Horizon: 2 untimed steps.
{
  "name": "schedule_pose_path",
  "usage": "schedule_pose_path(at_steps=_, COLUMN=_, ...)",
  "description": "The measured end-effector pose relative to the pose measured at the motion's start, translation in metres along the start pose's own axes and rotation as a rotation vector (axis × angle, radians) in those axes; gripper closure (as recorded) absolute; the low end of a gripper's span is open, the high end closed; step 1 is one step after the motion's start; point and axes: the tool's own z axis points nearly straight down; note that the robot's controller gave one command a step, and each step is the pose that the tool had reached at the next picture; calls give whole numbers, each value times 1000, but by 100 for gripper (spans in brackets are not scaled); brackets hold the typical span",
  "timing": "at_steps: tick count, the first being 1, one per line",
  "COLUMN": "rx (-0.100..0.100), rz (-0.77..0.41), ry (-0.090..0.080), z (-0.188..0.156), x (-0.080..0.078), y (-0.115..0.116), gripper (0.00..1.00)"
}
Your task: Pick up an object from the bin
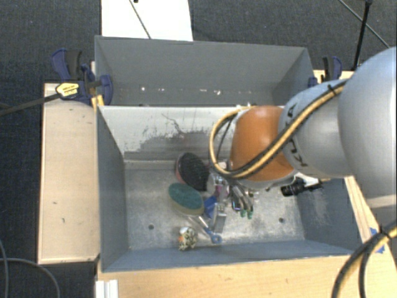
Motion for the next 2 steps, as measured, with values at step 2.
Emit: schedule_pose_path(at_steps=2, rx=-6, rz=10, ry=-15, z=-209, x=-16, y=0, gripper=100)
